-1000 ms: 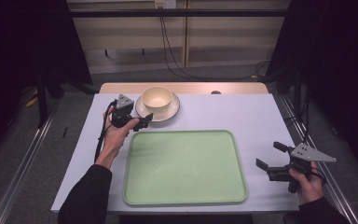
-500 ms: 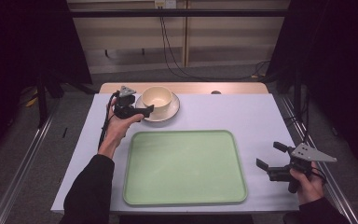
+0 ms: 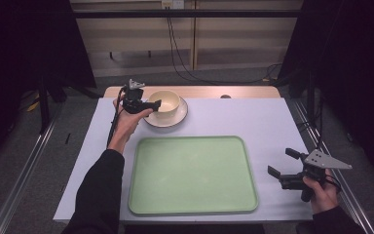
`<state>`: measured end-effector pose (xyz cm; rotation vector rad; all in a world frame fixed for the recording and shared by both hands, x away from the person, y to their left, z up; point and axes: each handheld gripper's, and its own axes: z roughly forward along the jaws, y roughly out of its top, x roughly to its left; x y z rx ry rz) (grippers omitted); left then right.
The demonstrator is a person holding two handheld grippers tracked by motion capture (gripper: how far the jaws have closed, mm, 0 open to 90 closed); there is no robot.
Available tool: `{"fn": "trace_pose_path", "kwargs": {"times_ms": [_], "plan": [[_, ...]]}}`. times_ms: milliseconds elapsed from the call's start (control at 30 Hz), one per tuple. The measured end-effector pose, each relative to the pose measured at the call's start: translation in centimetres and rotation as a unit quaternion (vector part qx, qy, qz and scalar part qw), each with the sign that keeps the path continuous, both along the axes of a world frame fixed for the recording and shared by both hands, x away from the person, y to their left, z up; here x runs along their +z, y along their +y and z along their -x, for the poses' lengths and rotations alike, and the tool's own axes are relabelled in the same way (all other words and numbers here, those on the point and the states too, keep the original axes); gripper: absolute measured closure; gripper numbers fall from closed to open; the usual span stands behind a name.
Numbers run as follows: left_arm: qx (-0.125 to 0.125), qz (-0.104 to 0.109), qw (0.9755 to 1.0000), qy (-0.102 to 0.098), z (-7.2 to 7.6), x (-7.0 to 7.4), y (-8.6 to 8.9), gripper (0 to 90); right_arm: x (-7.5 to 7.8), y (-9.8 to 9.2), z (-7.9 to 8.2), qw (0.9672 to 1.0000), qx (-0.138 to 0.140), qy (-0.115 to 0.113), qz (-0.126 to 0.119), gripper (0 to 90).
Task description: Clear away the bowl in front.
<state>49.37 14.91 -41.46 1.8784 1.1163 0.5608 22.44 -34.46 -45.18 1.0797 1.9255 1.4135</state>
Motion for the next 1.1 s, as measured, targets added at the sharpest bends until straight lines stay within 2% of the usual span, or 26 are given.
{"fn": "trace_pose_path", "kwargs": {"times_ms": [33, 133, 167, 267, 300, 433, 500, 533, 567, 733, 767, 833, 867, 933, 1033, 1100], "plan": [[0.003, -0.009, 1.0, 0.001, -0.3, -0.3, -0.1, 14.5, 0.0, 0.0, 0.0, 1.0, 0.001, 0.0, 0.0, 1.2], [0.015, -0.004, 0.9998, 0.016, -1.1, -1.0, -0.3, 14.9, 0.0, 0.0, 0.0, 1.0, 0.001, 0.0, -0.001, 1.2], [0.02, -0.02, 0.9993, 0.024, -1.4, -1.3, -0.3, 15.2, 0.0, 0.0, 0.0, 1.0, 0.001, -0.001, -0.001, 1.2], [0.022, -0.029, 0.9989, 0.03, -2.0, -1.8, -0.1, 17.5, 0.0, -0.1, 0.0, 1.0, 0.001, -0.001, -0.001, 1.2], [0.027, -0.026, 0.9988, 0.032, -2.2, -2.0, -0.2, 17.0, 0.0, -0.1, 0.0, 1.0, 0.001, -0.001, -0.001, 1.2], [0.025, -0.042, 0.9977, 0.046, -2.7, -2.1, -0.4, 20.1, 0.0, 0.0, 0.0, 1.0, 0.002, -0.001, 0.0, 1.2], [0.03, -0.039, 0.9968, 0.062, -2.9, -2.1, -0.6, 21.9, 0.0, 0.0, 0.0, 1.0, 0.002, 0.0, -0.002, 1.2], [0.025, -0.043, 0.9968, 0.062, -3.0, -2.1, -0.6, 23.0, 0.0, 0.0, 0.0, 1.0, 0.002, 0.0, -0.001, 1.2], [0.033, -0.034, 0.9973, 0.056, -3.1, -2.2, -0.8, 24.4, 0.0, 0.0, 0.0, 1.0, 0.002, -0.001, -0.001, 1.2], [0.034, -0.048, 0.9957, 0.072, -3.3, -2.6, -1.0, 26.1, 0.0, 0.0, 0.0, 1.0, 0.002, 0.0, -0.001, 1.2], [0.038, -0.043, 0.9956, 0.074, -3.3, -2.6, -1.0, 26.9, 0.0, 0.0, 0.0, 1.0, 0.003, 0.0, -0.001, 1.2], [0.042, -0.049, 0.9951, 0.074, -3.3, -2.9, -1.2, 31.6, 0.0, 0.0, 0.0, 1.0, 0.003, -0.001, -0.001, 1.2], [0.04, -0.055, 0.9944, 0.08, -3.3, -2.9, -1.3, 31.2, 0.0, 0.0, 0.0, 1.0, 0.003, -0.001, 0.0, 1.2], [0.036, -0.055, 0.994, 0.087, -3.3, -2.9, -1.3, 34.0, 0.0, 0.0, 0.0, 1.0, 0.002, -0.001, 0.002, 1.2], [0.047, -0.037, 0.9931, 0.101, -3.5, -3.3, -1.4, 36.5, 0.0, 0.0, 0.0, 1.0, 0.001, -0.002, 0.002, 1.2], [0.043, -0.039, 0.992, 0.112, -3.6, -3.4, -1.3, 40.0, 0.0, 0.0, 0.0, 1.0, 0.002, -0.002, 0.003, 1.2]]}}
